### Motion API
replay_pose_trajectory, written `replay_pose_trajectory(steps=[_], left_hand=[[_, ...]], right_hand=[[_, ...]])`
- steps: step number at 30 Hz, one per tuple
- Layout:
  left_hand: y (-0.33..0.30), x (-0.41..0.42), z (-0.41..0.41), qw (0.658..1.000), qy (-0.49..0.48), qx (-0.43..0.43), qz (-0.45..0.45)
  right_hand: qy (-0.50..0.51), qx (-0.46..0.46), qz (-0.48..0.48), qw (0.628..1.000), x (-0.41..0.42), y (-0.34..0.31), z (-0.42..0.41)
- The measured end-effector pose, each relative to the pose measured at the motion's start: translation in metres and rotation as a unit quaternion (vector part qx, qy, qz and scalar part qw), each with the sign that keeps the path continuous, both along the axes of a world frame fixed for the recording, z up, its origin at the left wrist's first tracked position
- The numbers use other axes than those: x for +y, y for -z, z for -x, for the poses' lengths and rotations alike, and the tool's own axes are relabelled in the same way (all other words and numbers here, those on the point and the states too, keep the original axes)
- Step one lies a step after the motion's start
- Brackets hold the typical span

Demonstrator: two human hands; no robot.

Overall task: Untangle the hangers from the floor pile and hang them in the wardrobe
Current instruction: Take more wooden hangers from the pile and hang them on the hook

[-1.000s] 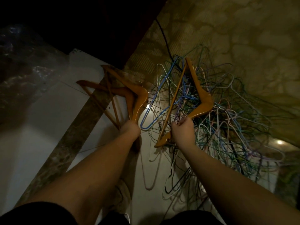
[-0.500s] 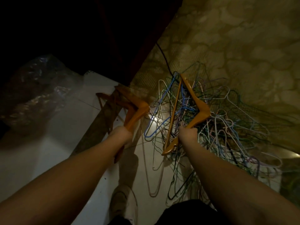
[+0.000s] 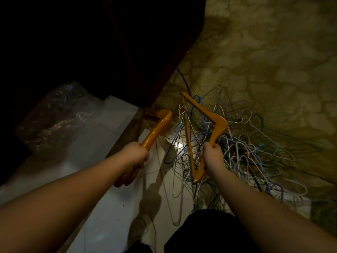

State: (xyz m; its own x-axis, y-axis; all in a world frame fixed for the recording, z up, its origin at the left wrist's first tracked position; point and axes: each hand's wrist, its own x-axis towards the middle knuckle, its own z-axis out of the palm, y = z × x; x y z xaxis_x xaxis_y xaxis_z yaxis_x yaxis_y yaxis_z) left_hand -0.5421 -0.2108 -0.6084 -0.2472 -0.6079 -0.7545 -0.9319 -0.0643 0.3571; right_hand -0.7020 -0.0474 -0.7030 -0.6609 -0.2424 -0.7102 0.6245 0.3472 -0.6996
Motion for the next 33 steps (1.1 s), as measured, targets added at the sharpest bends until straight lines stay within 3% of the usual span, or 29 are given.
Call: replay_pose_trajectory(steps=[8, 14, 19, 25, 33], left_hand=[[-0.043, 0.032, 0.019, 0.97, -0.14, 0.167, -0.107], [-0.054, 0.027, 0.025, 0.943, -0.184, 0.236, -0.148], [-0.091, 0.013, 0.016, 0.929, -0.192, 0.257, -0.185], [-0.183, 0.022, -0.026, 0.936, -0.177, 0.224, -0.205], [-0.343, 0.059, -0.113, 0.909, -0.266, 0.206, -0.246]], right_hand=[[-0.042, 0.086, 0.07, 0.993, -0.012, -0.057, -0.011], [-0.09, 0.114, 0.09, 0.985, -0.021, -0.082, -0.015], [-0.102, 0.102, 0.053, 0.988, -0.027, -0.122, -0.022], [-0.122, 0.083, 0.001, 0.989, -0.021, -0.231, -0.05], [-0.271, 0.117, -0.106, 0.95, 0.015, -0.41, -0.098]])
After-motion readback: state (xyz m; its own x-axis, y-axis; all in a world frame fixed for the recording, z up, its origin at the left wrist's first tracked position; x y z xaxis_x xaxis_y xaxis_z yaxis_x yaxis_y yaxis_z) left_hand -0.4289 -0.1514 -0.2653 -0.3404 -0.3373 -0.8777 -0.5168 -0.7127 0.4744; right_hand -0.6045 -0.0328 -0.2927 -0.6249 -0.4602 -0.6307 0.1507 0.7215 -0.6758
